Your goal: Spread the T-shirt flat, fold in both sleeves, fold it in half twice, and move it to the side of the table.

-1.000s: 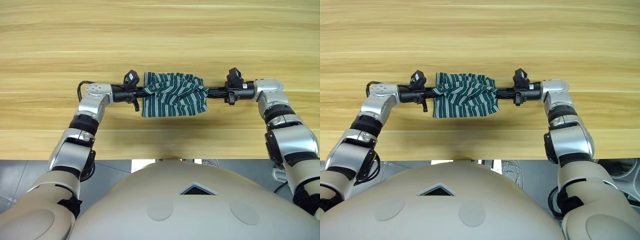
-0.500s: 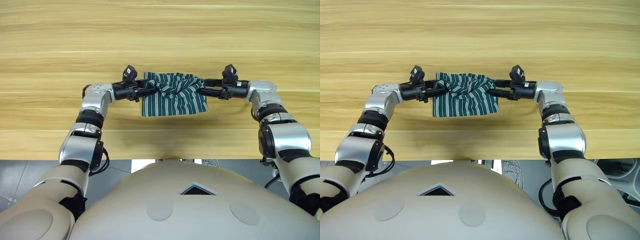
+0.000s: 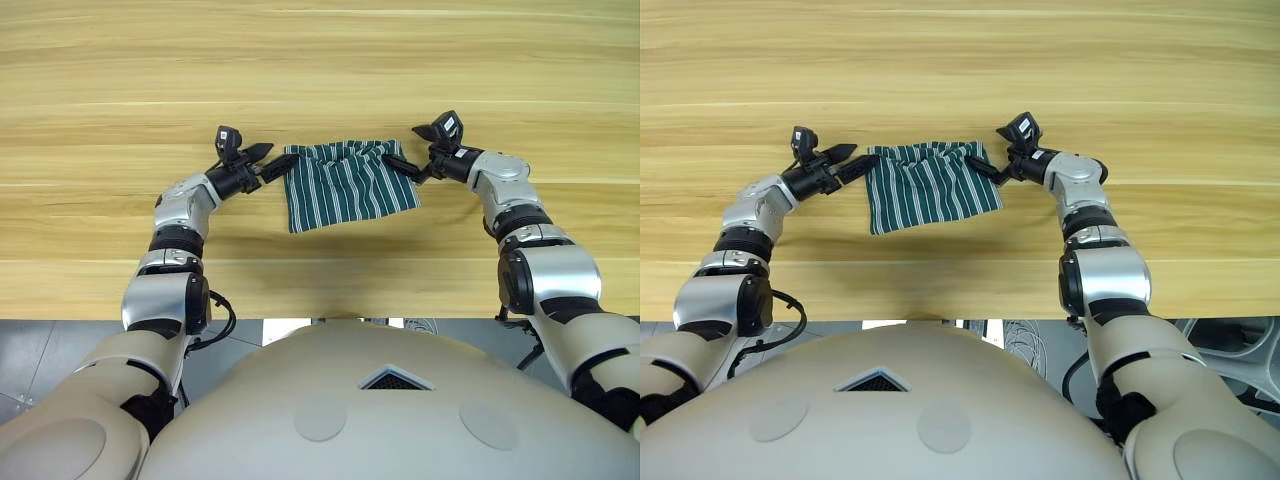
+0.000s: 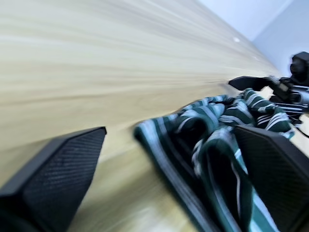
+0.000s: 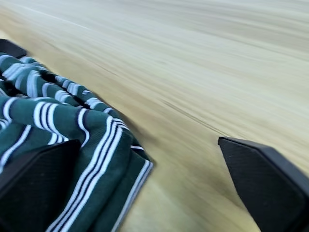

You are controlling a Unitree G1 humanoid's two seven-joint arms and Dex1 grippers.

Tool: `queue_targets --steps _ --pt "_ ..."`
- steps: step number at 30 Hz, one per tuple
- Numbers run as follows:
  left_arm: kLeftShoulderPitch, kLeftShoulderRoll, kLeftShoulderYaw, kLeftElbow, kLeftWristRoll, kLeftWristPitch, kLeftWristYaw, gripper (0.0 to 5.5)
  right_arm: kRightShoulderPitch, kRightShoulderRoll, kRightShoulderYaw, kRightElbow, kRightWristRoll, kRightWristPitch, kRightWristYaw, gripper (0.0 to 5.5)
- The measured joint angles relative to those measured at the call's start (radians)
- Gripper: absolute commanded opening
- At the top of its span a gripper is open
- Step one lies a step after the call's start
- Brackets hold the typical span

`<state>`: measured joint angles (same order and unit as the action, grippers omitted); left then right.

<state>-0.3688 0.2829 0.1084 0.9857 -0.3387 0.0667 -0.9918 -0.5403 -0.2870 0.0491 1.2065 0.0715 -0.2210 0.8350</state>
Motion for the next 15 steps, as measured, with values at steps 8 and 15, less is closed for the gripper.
queue_targets --steps 8,15 --pt "-0.036 0.008 0.017 0.142 0.077 -0.223 0.117 5.39 -0.005 -0.023 -0.028 0.019 -0.033 -0.009 -0.076 5.4" --pt "-0.044 0.009 0.063 0.179 0.079 -0.315 0.142 5.39 0.001 -0.033 -0.019 0.022 -0.071 -0.118 -0.066 5.4"
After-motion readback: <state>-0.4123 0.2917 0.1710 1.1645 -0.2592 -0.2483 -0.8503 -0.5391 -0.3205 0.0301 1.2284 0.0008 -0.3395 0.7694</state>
